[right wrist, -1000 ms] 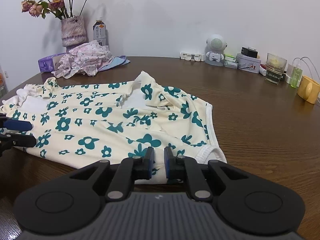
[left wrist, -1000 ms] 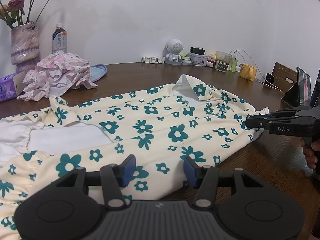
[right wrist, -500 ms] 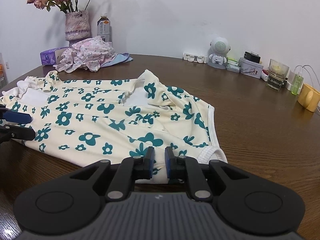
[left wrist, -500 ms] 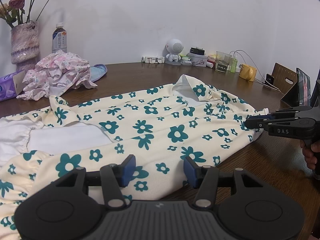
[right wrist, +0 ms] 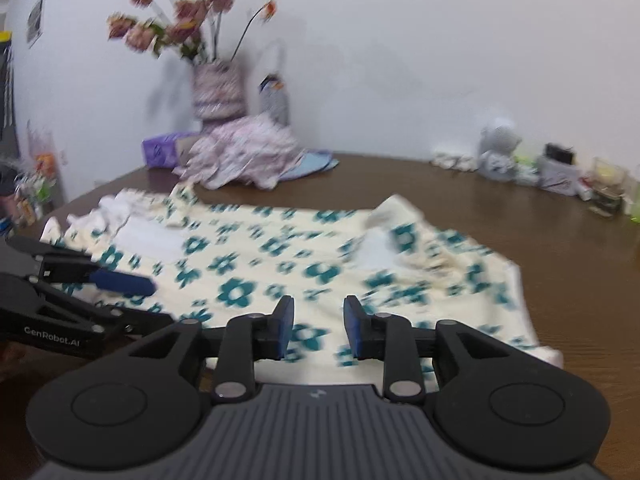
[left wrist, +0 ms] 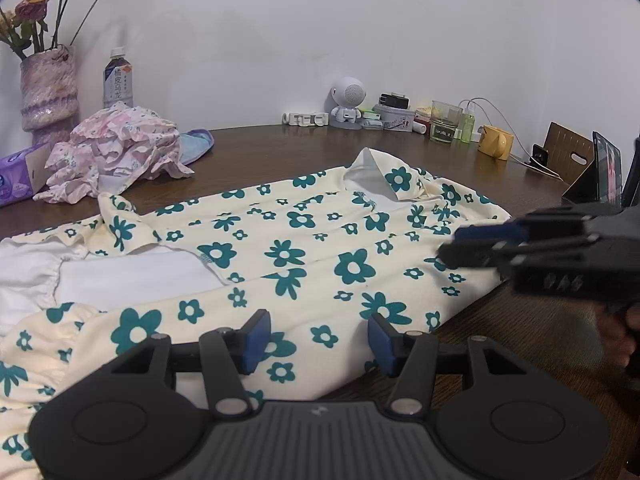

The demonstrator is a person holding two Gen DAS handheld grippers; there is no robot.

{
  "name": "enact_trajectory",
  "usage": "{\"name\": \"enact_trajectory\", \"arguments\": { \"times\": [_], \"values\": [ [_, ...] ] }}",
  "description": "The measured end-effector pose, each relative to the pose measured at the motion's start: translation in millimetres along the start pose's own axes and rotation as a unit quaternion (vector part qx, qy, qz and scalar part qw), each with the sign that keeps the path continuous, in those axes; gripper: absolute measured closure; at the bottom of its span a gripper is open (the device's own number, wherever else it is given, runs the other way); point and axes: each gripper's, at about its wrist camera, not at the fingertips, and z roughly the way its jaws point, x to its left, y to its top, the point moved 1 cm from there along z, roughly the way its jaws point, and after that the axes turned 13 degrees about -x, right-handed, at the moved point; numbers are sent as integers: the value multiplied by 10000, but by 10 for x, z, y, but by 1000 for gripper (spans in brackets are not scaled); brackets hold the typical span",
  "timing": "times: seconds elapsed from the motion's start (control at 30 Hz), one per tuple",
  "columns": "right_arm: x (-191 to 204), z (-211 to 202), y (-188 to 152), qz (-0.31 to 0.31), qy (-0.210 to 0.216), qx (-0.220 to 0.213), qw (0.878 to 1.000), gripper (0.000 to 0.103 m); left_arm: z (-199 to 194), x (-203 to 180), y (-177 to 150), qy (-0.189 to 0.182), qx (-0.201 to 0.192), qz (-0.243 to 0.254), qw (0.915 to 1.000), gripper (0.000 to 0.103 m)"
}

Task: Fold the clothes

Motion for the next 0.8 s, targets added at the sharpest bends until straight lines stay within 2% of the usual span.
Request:
{"name": "enact_trajectory", "arguments": {
  "times": [0.17,0.3,0.8],
  "values": [
    [146,155,-87,-166,55,298,9994,75,-2,13,2,-19,-4,-33,10000,50],
    [142,168,-106,-142,-21,382,9992,68,-1,15,2,-22,-4,-42,10000,50],
    [165,198,-110,-258,-74,463,9986,66,-102,108,-1,2,-143,-221,9997,51]
  ]
}}
